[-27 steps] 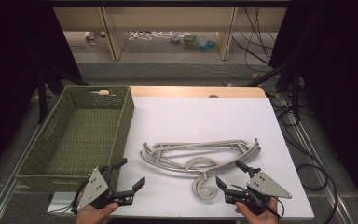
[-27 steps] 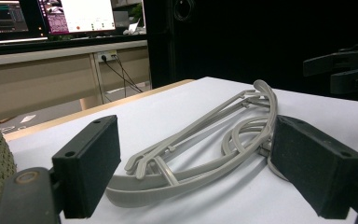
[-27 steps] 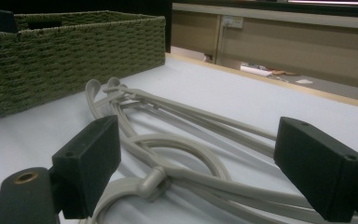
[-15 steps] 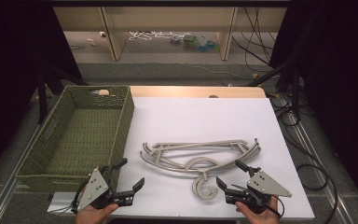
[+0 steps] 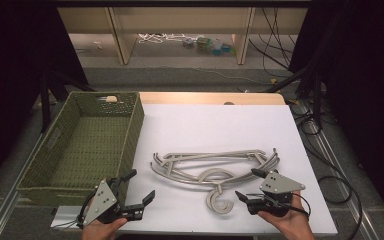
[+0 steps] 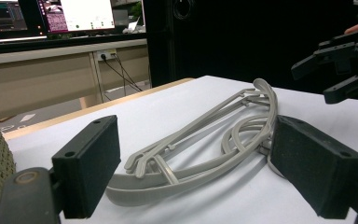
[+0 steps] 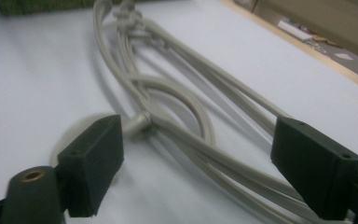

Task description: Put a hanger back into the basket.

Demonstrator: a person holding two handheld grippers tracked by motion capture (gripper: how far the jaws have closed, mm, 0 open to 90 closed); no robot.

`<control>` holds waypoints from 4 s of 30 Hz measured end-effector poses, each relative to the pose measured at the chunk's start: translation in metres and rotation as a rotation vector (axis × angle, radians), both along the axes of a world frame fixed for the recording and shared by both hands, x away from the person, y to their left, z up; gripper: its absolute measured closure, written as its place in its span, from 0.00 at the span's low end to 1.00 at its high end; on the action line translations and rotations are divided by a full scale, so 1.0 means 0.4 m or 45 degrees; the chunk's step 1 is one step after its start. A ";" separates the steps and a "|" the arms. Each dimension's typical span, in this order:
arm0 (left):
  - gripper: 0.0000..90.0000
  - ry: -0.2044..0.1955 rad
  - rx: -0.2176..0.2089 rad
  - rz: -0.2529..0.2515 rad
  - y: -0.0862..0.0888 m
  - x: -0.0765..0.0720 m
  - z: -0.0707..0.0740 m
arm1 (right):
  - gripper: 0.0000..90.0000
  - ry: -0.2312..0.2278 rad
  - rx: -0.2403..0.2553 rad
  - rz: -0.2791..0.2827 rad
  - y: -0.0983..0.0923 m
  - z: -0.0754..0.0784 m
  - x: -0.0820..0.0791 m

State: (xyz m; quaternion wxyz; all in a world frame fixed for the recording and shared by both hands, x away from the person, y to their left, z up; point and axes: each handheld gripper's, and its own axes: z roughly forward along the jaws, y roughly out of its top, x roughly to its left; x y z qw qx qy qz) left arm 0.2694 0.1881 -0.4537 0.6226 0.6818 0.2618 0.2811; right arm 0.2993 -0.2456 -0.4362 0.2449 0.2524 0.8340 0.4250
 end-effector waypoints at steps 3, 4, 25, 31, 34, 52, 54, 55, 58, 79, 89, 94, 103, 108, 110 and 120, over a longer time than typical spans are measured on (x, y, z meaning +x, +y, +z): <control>0.17 0.000 0.000 -0.001 0.000 0.000 0.000 | 0.25 0.019 -0.122 0.048 0.002 0.010 0.026; 0.18 0.000 0.000 -0.001 0.000 0.000 0.000 | 0.25 0.019 -0.122 0.048 0.002 0.010 0.026; 0.18 0.014 0.016 -0.012 -0.003 0.000 -0.002 | 0.44 0.197 -0.590 0.328 0.065 -0.019 0.178; 0.18 0.018 0.016 -0.011 -0.005 -0.001 -0.002 | 0.58 0.169 -0.669 0.387 0.073 -0.039 0.197; 0.17 0.019 0.015 -0.009 -0.006 0.000 -0.003 | 0.64 0.165 -0.702 0.417 0.075 -0.046 0.201; 0.18 0.011 0.014 -0.021 -0.016 0.002 -0.004 | 0.84 0.053 -0.836 0.621 0.073 -0.027 0.199; 0.18 0.009 0.039 -0.019 -0.017 0.001 -0.003 | 0.85 0.027 -0.847 0.631 0.072 -0.020 0.199; 0.18 0.017 0.050 -0.022 -0.027 0.001 -0.002 | 0.85 -0.008 -0.855 0.650 0.070 -0.003 0.192; 0.20 0.017 0.065 -0.039 -0.048 0.007 0.000 | 0.86 -0.046 -0.847 0.671 0.068 0.020 0.184; 0.27 -0.004 0.362 -0.227 -0.255 0.088 0.005 | 0.89 -0.185 -0.802 0.745 0.083 0.090 0.135; 0.38 0.003 0.530 -0.298 -0.300 0.107 0.029 | 0.89 -0.167 -0.833 0.750 0.096 0.117 0.099; 0.46 0.042 0.605 -0.353 -0.313 0.108 0.043 | 0.89 -0.140 -0.819 0.751 0.099 0.119 0.087; 0.69 -0.004 0.788 -0.441 -0.324 0.104 0.045 | 0.89 -0.233 -0.795 0.885 0.112 0.127 0.090; 0.81 -0.058 0.851 -0.450 -0.328 0.104 0.050 | 0.89 -0.179 -0.806 0.849 0.110 0.126 0.084; 0.84 -0.051 0.838 -0.458 -0.327 0.104 0.056 | 0.89 -0.178 -0.787 0.832 0.105 0.130 0.081; 0.74 -0.079 0.873 -0.462 -0.334 0.094 0.056 | 0.89 -0.151 -0.748 0.856 0.100 0.138 0.073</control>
